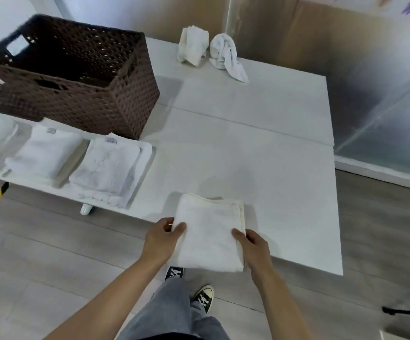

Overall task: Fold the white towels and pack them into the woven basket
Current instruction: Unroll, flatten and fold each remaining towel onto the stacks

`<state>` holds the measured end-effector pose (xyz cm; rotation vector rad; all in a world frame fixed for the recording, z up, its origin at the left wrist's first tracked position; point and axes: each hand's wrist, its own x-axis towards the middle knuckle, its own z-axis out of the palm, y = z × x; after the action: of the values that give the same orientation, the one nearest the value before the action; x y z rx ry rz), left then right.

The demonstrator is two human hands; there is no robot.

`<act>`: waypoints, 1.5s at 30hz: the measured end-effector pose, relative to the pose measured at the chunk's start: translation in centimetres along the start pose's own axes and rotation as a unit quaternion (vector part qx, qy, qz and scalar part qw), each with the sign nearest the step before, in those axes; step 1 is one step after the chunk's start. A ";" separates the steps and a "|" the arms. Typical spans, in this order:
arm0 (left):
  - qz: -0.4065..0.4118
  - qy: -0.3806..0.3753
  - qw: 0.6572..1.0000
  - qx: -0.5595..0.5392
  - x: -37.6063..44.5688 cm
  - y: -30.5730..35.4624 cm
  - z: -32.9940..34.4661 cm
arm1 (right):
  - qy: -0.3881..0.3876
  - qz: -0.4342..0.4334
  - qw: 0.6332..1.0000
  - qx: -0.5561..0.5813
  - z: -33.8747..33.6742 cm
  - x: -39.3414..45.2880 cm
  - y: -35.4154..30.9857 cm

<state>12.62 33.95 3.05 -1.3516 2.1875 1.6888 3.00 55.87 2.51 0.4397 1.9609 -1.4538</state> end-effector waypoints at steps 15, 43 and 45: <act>0.010 0.097 0.992 -0.082 2.4 0.7 -14.1 | -0.097 -0.091 0.989 -0.068 14.1 0.1 -10.4; -0.119 0.174 0.938 -0.276 19.5 -6.5 -40.8 | -0.250 -0.274 0.859 -0.354 56.6 8.7 -26.0; -0.130 0.186 0.933 -0.280 20.4 -6.3 -40.9 | -0.271 -0.272 0.849 -0.363 58.5 9.8 -26.9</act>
<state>22.12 -11.15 3.71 -2.1400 1.6005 2.1826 -3.08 -8.92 5.10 -0.8367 2.0194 -0.8467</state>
